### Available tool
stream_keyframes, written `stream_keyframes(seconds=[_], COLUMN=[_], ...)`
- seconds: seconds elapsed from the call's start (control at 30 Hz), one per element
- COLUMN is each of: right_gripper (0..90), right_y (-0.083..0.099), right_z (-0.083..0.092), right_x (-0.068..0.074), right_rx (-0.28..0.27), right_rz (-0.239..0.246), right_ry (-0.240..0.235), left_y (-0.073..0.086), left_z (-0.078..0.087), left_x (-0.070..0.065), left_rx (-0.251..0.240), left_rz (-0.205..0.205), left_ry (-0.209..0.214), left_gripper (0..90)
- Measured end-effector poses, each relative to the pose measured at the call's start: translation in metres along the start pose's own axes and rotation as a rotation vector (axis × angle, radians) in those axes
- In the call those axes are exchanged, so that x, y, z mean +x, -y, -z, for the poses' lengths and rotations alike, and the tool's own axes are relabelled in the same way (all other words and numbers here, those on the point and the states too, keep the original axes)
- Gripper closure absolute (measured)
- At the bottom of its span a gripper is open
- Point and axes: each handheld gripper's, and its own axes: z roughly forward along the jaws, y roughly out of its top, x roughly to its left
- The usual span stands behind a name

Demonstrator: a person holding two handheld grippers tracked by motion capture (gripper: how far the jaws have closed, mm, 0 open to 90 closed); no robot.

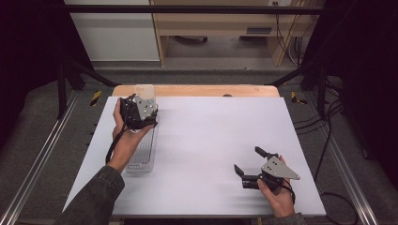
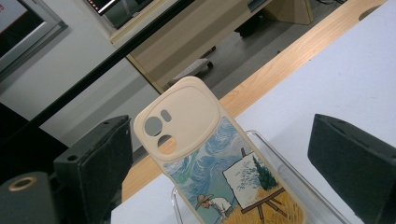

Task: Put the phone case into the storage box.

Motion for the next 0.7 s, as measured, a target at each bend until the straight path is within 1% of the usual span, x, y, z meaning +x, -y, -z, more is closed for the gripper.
stream_keyframes(seconds=[0.1, 0.13, 0.23, 0.4, 0.5, 0.7], right_gripper=[2.9, 2.9, 2.9, 2.9, 2.9, 2.9], right_y=[0.0, 0.0001, 0.0, 0.0, 0.0003, -0.0001], right_z=[0.0, -0.0001, -0.0001, -0.0001, -0.0003, -0.0002], right_x=[0.0, 0.0, 0.0002, 0.0003, 0.0005, 0.0006], right_rx=[0.0, 0.001, 0.001, 0.001, 0.002, 0.001], right_rz=[0.001, 0.002, 0.002, 0.003, 0.004, 0.005], right_ry=[0.0, 0.0, 0.0, 0.0, 0.0, 0.0], left_y=[0.0002, 0.0005, 0.001, 0.0012, 0.001, 0.0006], left_z=[0.0008, 0.0018, 0.0025, 0.0054, 0.0073, 0.0096], left_x=[0.0001, 0.0003, 0.0005, 0.0008, 0.0007, 0.0007], left_rx=[-0.001, -0.001, 0.005, -0.002, -0.007, -0.011], left_rz=[-0.003, -0.008, -0.014, -0.019, -0.039, -0.047], left_ry=[-0.003, -0.01, -0.007, -0.004, -0.004, -0.002], left_gripper=[5.7, 5.3, 4.2, 4.1, 4.2, 4.2])
